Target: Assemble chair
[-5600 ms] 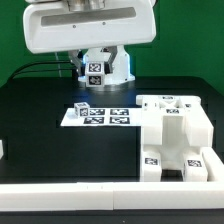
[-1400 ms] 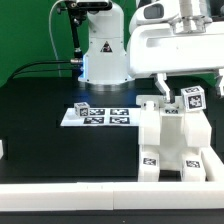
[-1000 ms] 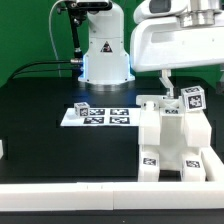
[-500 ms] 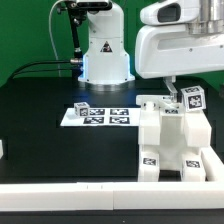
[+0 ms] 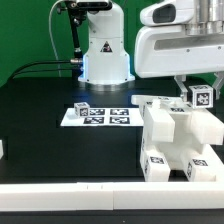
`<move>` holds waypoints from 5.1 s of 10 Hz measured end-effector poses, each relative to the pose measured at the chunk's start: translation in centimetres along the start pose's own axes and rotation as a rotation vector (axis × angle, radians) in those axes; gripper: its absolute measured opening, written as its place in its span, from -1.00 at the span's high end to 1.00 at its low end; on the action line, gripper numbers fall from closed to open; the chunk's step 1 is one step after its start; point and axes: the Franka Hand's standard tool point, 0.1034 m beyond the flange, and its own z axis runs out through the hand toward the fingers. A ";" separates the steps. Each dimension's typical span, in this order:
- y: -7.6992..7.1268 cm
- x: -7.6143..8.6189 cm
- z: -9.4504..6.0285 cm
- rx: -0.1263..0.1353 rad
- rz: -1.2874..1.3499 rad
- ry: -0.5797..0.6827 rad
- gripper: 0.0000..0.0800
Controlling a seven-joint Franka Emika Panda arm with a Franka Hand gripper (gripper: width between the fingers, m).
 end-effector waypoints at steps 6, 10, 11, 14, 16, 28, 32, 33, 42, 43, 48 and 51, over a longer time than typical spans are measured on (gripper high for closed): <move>0.7 0.1 0.2 -0.005 0.536 -0.049 0.34; 0.6 0.5 0.3 0.018 0.908 -0.092 0.31; 0.7 0.5 0.3 0.018 0.894 -0.093 0.31; 0.5 0.1 0.7 0.016 0.868 -0.089 -0.49; 0.6 -0.1 0.8 0.018 0.747 -0.089 -0.58; 1.0 0.8 0.1 -0.001 -0.214 -0.049 -0.07; 0.9 0.8 0.1 -0.008 0.087 -0.047 0.30; 0.5 0.9 0.2 -0.008 0.198 -0.033 0.30; 0.7 1.3 0.3 0.038 1.245 -0.059 0.30; 0.7 1.3 0.3 0.038 1.243 -0.059 0.29; 0.9 1.5 0.1 0.043 0.844 -0.051 -0.60; 0.9 1.4 0.1 0.042 0.492 -0.044 -0.62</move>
Offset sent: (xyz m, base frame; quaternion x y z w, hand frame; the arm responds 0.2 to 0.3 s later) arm -0.0051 -0.0065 -0.0081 -0.0423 -0.0366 0.2485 0.9670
